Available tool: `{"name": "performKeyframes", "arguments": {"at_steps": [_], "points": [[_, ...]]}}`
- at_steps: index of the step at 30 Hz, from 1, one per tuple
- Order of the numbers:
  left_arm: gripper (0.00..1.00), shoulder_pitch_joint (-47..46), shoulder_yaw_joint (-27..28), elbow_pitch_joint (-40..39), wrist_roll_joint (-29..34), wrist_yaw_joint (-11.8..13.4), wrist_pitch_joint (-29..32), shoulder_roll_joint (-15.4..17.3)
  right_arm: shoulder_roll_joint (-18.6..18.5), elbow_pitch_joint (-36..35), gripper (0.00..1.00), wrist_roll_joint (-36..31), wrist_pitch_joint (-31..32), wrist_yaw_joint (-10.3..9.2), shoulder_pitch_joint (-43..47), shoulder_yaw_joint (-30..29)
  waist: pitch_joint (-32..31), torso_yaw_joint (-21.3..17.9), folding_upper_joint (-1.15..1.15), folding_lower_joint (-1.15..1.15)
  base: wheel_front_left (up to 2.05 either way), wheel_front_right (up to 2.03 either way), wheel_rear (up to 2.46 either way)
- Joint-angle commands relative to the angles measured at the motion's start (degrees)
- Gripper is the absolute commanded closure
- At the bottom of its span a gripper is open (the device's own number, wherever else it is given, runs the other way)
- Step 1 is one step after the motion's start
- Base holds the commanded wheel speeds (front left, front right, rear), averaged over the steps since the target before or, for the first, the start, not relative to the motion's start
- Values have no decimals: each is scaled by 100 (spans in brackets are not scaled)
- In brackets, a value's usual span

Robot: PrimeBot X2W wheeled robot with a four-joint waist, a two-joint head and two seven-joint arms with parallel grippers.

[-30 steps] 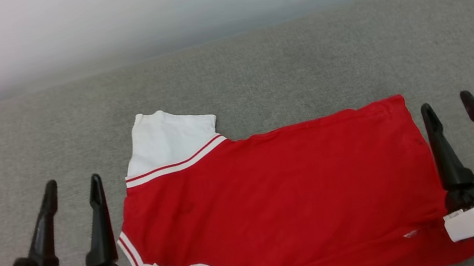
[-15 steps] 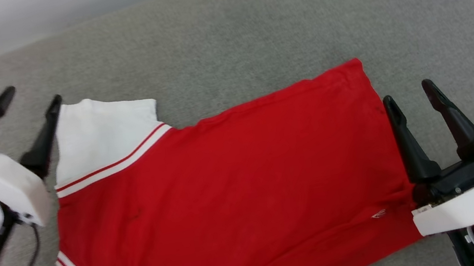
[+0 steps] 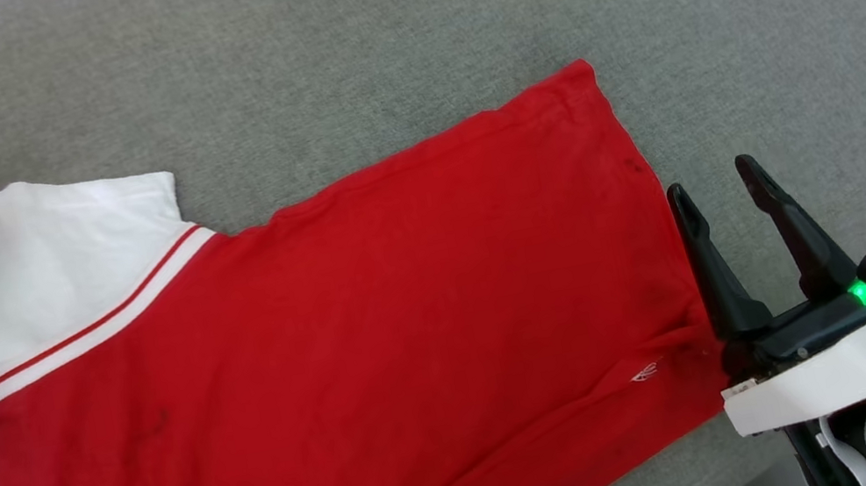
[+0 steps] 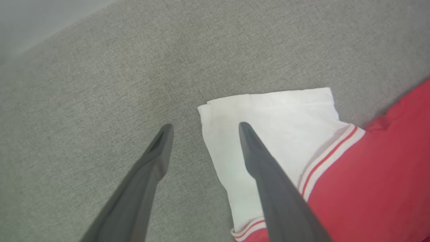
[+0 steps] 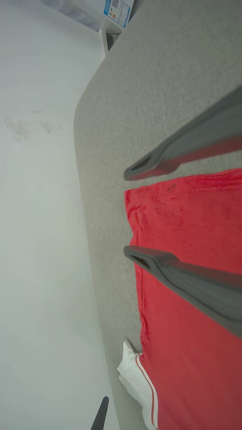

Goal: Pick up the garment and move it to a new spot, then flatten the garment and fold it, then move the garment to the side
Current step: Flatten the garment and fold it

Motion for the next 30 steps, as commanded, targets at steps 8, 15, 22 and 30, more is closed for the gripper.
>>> {"name": "performKeyframes", "arguments": {"at_steps": [8, 15, 22, 30], "points": [[0, -569, -183, 616, -21, 38, 667, 23, 81, 189, 0, -2, -117, -2, -170, 148, 431, -279, 0, -1, 0, 0, 0], [0, -627, -430, 1024, 149, -18, 764, 46, 110, 333, 0, -12, -177, -2, -267, 178, 653, -334, 0, -1, 0, 0, 0], [100, -440, -611, 976, -150, -106, 831, -78, 117, 474, 0, -2, -232, -2, -318, 133, 644, -266, 0, -1, 0, 0, 0], [100, -370, -503, 871, -296, -132, -124, -267, 58, 442, 0, -38, 79, -1, -325, 87, 214, -4, 0, -1, 0, 0, 0]]}}
